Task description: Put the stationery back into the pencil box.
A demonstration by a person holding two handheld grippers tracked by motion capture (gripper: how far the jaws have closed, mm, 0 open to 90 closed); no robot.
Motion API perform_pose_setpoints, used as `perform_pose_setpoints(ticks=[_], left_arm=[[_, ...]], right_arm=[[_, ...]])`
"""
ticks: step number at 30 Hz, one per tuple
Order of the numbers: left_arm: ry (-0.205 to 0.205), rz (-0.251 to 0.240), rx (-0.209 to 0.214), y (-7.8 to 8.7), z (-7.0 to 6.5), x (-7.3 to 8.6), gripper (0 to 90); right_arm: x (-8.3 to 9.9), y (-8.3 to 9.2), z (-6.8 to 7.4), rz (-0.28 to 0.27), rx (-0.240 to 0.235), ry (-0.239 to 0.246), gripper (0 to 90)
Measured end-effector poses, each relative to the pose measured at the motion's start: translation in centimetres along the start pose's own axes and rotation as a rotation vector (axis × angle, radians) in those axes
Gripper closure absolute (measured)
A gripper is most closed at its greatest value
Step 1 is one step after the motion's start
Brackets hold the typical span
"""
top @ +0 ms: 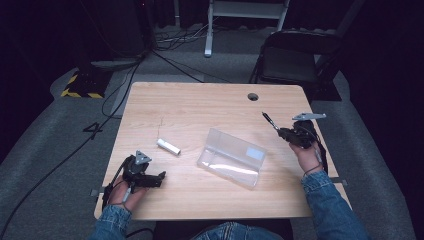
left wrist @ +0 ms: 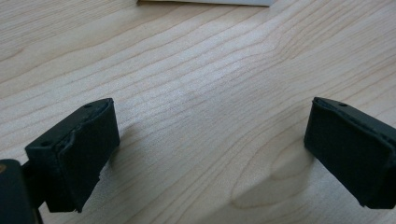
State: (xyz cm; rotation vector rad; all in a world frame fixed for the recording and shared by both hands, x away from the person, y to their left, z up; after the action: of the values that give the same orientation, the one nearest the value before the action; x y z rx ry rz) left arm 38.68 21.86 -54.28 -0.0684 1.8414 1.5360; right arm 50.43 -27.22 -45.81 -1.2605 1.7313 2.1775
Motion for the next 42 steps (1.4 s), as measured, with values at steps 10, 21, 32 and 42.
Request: perform_pose_setpoints(ticks=[10,21,32,42], left_arm=[[-0.001,0.0,0.0,0.0,0.0,0.0,3.6],[0.001,-0.001,0.001,0.0,0.0,0.0,3.5],[-0.001,0.0,0.0,0.0,0.0,0.0,3.5],[-0.001,0.001,-0.001,0.0,0.0,0.0,3.6]], right_arm=[[-1.0,1.4,2.1,-0.042,-0.038,0.054,80.4],[-2.0,2.8,5.3,-0.073,-0.091,0.143,80.4],[-1.9,3.8,9.4,-0.067,-0.166,0.266,80.4],[-1.7,3.5,12.0,-0.041,-0.258,0.339,80.4]])
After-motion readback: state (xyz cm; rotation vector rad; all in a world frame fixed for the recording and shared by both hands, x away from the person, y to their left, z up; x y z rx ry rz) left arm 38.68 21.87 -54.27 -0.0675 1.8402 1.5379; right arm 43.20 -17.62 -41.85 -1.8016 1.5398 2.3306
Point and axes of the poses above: each handheld gripper's, and its own axes: y roughly backward along the jaws, x roughly out of its underside, z roughly to its left, the point moved 5 cm from there along -y, roughly forward along the jaws, and after that the axes turned 9 degrees about z, right-handed, at the moved point
